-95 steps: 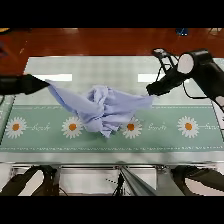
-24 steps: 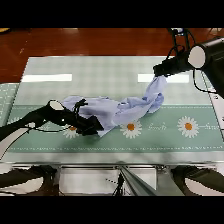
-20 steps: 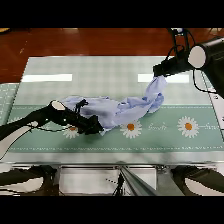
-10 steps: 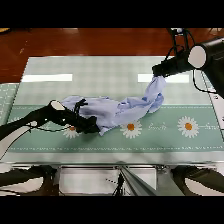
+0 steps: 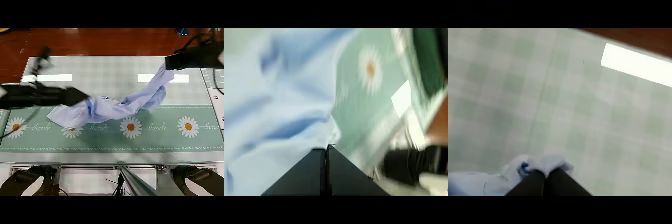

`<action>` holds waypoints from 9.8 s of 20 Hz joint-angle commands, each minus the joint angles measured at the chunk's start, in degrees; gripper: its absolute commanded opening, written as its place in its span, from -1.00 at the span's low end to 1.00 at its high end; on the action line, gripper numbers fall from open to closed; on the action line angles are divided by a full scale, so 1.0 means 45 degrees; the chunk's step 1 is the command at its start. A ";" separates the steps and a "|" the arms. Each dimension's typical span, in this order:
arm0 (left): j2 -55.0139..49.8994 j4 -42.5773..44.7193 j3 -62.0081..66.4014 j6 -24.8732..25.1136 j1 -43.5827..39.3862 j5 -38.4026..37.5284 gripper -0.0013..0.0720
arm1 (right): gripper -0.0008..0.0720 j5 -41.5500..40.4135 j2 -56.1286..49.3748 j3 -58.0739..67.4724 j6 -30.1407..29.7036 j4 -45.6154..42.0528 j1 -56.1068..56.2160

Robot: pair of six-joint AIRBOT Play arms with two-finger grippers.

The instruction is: Fold the shirts.

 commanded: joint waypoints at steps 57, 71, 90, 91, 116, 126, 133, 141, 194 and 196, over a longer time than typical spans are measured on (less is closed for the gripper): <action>-0.8306 0.6839 0.5435 -0.1282 0.7257 -0.5819 0.36 | 0.14 0.4493 -0.4342 0.2273 -0.2909 0.0151 -0.4498; -0.5163 0.6086 -0.4036 0.0151 0.7111 -0.4289 0.89 | 0.41 0.3507 -0.2127 -0.7868 -0.5833 0.7713 -0.8442; -0.7912 0.6159 -0.4289 -0.0175 0.5353 -0.1258 1.00 | 0.49 0.0155 -0.2142 -1.0263 -0.4250 0.9054 -0.4736; -0.8102 0.6149 -0.4289 -0.0345 0.5260 -0.1035 0.92 | 0.38 -0.0078 -0.2142 -1.0263 -0.3759 0.8995 -0.4439; -0.0209 0.5105 1.0943 -0.1627 0.6703 -0.3415 -0.89 | -0.90 0.0627 0.4911 0.2055 -0.1549 0.6528 -0.3939; 0.1797 0.7363 1.2556 -0.2263 0.6659 -0.6844 -0.89 | -0.90 0.5765 0.4906 0.5799 0.0398 0.4886 -0.3939; 0.0709 0.7300 0.9024 -0.2244 0.6033 -0.7718 -0.89 | -0.90 0.9287 0.1477 0.5799 -0.1311 0.3376 -0.3929; -0.4527 0.6708 0.5061 -0.1700 0.5741 -0.3730 -0.89 | -0.90 0.4575 -0.5935 0.5799 -0.2409 0.4313 -0.3929; -0.5328 0.3434 -0.3580 0.1457 0.6727 -0.2550 -0.89 | 0.57 0.1957 -0.3648 -0.8286 -0.5600 0.9204 -0.9559; -0.5129 0.3424 -0.3439 0.1452 0.6727 -0.2569 -0.89 | 0.57 0.1394 -0.3648 -0.9107 -0.5858 1.0064 -0.9534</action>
